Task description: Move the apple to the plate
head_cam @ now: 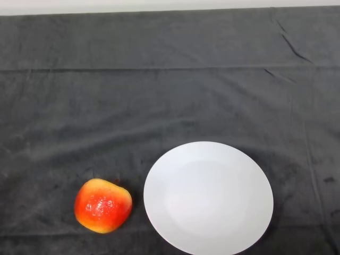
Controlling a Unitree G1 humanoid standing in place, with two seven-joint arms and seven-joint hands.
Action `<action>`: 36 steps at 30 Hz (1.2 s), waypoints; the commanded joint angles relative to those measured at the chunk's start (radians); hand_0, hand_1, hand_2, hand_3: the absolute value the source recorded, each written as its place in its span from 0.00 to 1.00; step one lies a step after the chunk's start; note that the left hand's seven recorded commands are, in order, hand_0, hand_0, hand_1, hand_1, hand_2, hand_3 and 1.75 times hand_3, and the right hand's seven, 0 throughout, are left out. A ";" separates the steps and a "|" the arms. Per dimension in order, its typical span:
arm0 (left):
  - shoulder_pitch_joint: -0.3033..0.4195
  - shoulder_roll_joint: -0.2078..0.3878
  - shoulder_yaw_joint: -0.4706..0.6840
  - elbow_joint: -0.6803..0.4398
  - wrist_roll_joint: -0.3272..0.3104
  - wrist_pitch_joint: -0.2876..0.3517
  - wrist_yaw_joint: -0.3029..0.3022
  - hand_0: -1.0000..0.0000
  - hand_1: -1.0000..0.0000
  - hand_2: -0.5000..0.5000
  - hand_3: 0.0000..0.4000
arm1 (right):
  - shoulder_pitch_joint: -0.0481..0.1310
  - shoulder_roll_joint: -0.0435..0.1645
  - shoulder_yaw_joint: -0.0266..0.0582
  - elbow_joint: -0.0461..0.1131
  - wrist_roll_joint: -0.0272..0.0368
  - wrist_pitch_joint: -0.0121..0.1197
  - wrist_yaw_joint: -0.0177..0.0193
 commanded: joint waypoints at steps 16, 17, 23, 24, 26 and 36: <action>0.113 0.021 -0.242 -0.424 0.097 0.283 -0.058 1.00 1.00 0.50 0.00 | 0.005 -0.009 -0.0179 -0.006 0.0149 -0.006 -0.0001; 0.121 0.022 -0.261 -0.449 0.101 0.306 -0.070 1.00 1.00 0.50 0.00 | 0.006 -0.009 -0.0178 -0.007 0.0148 -0.006 -0.0002; 0.164 0.047 -0.328 -0.589 0.103 0.458 -0.146 1.00 1.00 0.50 0.00 | 0.006 -0.008 -0.0174 -0.009 0.0148 -0.006 -0.0011; 0.170 0.051 -0.336 -0.612 0.103 0.485 -0.157 1.00 1.00 0.50 0.00 | 0.006 -0.008 -0.0173 -0.009 0.0148 -0.006 -0.0012; 0.180 0.061 -0.358 -0.666 0.106 0.550 -0.179 1.00 1.00 0.50 0.00 | 0.007 -0.008 -0.0172 -0.010 0.0148 -0.006 -0.0014; 0.198 0.103 -0.482 -0.881 0.149 0.823 -0.264 1.00 1.00 0.50 0.00 | 0.006 -0.008 -0.0173 -0.009 0.0151 -0.006 -0.0016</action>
